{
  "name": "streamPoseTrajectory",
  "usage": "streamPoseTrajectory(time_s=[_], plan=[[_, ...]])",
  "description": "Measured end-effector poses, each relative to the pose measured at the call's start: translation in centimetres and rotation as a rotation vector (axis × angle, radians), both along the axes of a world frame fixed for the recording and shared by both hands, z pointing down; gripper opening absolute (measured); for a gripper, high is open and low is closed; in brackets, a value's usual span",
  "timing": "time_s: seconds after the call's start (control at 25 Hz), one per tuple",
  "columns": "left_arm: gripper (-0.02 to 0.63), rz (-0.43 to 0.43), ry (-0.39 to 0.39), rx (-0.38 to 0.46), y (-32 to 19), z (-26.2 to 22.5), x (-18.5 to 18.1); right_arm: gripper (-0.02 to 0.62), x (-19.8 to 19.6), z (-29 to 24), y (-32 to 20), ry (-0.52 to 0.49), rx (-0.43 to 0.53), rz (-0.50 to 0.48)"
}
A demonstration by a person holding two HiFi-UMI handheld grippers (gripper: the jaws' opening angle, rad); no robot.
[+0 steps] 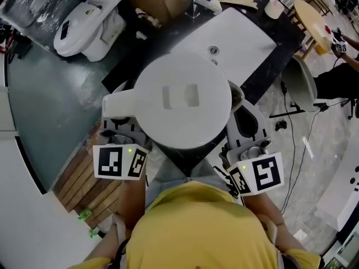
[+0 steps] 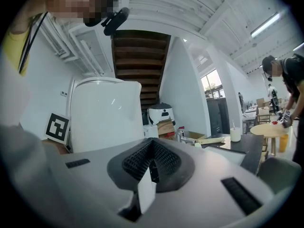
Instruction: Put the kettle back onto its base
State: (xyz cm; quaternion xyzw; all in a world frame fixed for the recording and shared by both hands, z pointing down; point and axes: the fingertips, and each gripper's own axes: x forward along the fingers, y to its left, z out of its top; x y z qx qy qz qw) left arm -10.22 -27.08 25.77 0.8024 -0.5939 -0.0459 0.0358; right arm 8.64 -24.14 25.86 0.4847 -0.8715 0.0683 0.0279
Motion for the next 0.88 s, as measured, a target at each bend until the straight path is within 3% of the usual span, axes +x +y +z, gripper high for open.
streamPoseTrajectory(time_s=[0.36,0.88], plan=[[0.031,0.009,-0.022,0.002,-2.6,1.3,-0.3,0.015,0.5,1.4,-1.7,0.005,-0.005,-0.011],[0.031,0.001,-0.020,0.009,-4.9,3.0,-1.6,0.015,-1.9,2.3,-3.0,-0.025,0.008,-0.047]])
